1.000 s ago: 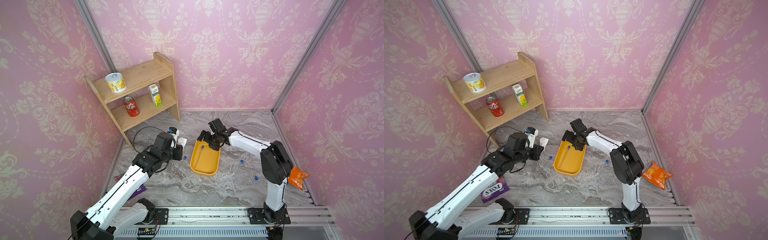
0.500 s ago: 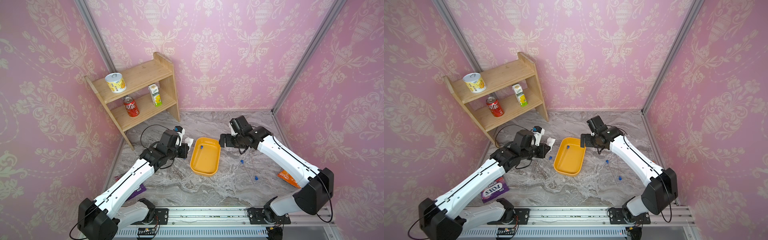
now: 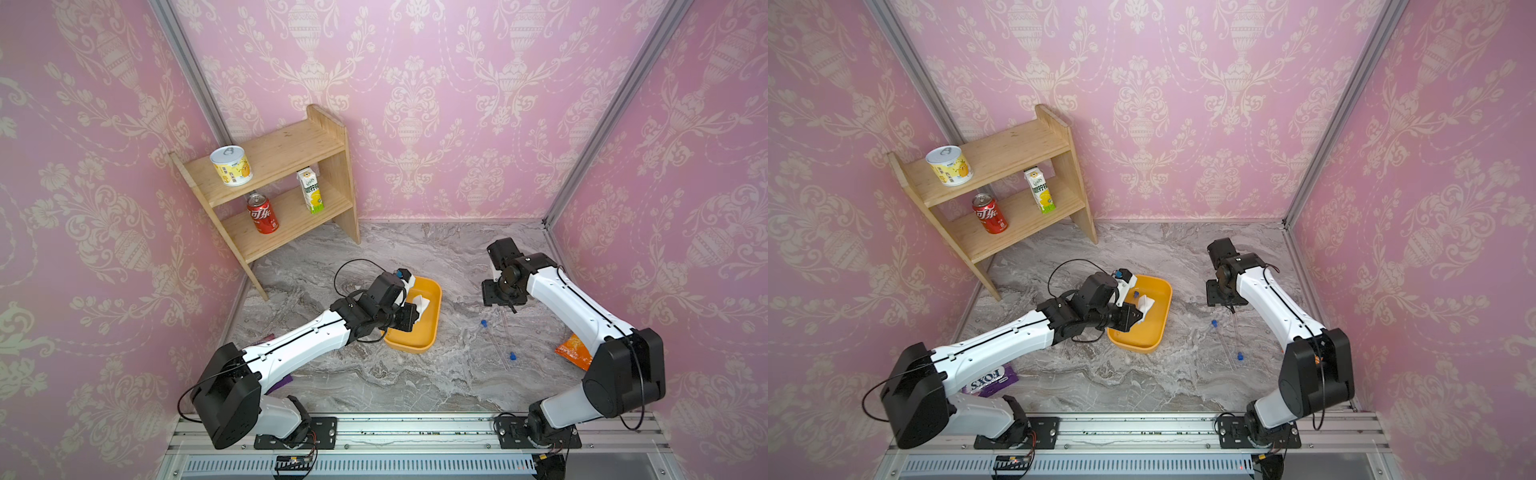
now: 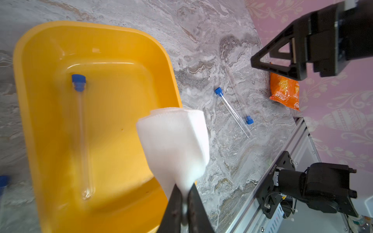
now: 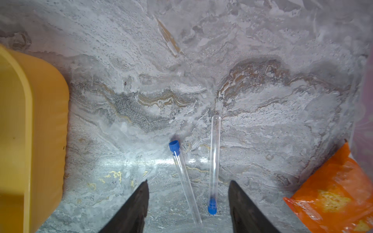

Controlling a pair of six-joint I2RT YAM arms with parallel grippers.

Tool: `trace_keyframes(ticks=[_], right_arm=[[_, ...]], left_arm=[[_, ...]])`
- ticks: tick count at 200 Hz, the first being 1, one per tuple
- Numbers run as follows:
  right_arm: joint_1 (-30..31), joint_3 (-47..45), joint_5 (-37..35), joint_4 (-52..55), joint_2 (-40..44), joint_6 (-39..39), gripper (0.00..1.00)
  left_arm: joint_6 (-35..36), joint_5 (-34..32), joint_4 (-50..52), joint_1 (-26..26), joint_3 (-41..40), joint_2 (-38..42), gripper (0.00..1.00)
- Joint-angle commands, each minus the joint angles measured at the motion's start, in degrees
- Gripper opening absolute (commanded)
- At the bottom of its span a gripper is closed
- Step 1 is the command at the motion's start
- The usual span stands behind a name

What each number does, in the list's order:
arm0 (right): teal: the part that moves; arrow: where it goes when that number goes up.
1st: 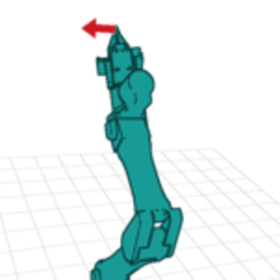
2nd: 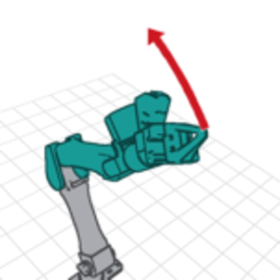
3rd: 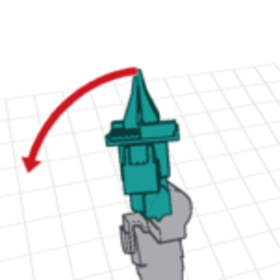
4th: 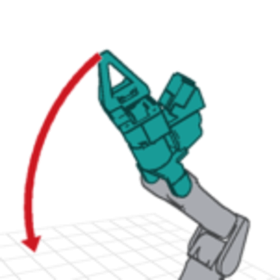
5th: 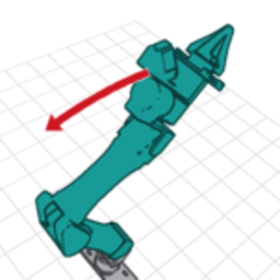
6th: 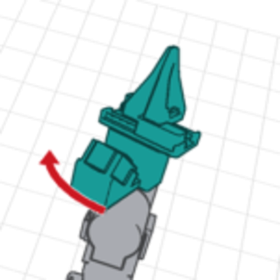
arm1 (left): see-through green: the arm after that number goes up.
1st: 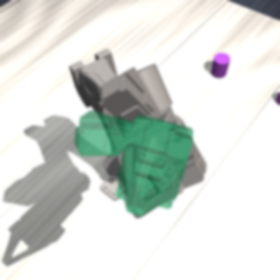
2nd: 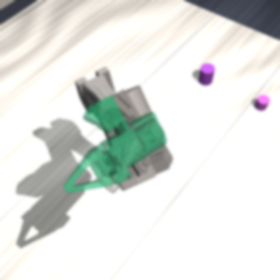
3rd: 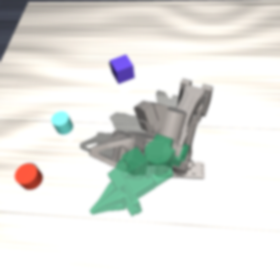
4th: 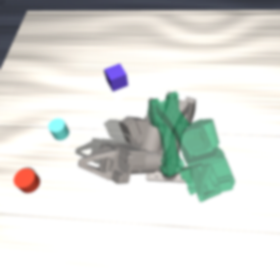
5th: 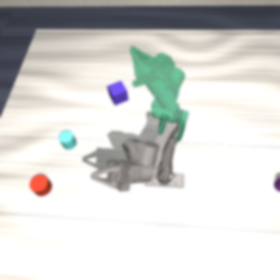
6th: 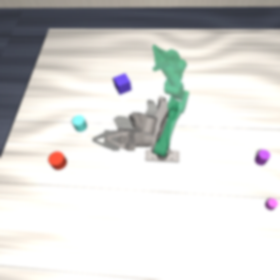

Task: Wipe the exteriors of test tubes
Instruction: Pick up the test tube at the center of the board.

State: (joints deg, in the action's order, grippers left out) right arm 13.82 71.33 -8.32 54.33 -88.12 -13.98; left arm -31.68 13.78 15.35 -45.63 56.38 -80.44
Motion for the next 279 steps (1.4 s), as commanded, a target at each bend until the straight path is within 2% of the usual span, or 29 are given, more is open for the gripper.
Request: trace_keyframes(ticks=[1, 31, 109, 178, 279], right_arm=[[-0.73, 2.12, 3.27, -0.33, -3.48, 0.80, 0.45], [-0.83, 1.77, 4.83, -2.26, -8.46, 0.79, 0.41], [-0.91, -1.52, 6.35, -6.59, -13.87, 0.53, 0.38], [-0.93, -7.46, 6.99, -10.00, -13.49, -1.31, 0.38], [-0.91, -9.55, 7.15, -11.43, -13.74, -1.75, 0.34]], left_arm=[[-2.36, 1.85, -3.79, -1.29, 0.90, -1.34, 0.10], [-2.60, 2.50, -3.92, -1.75, 0.90, -2.11, 0.10], [-0.66, 1.51, -1.39, -1.57, 1.90, -1.65, 0.10], [-0.31, 2.34, -1.06, -1.58, 2.46, -2.39, 0.10], [0.22, 2.54, -0.59, -1.50, 3.38, -3.31, 0.10]])
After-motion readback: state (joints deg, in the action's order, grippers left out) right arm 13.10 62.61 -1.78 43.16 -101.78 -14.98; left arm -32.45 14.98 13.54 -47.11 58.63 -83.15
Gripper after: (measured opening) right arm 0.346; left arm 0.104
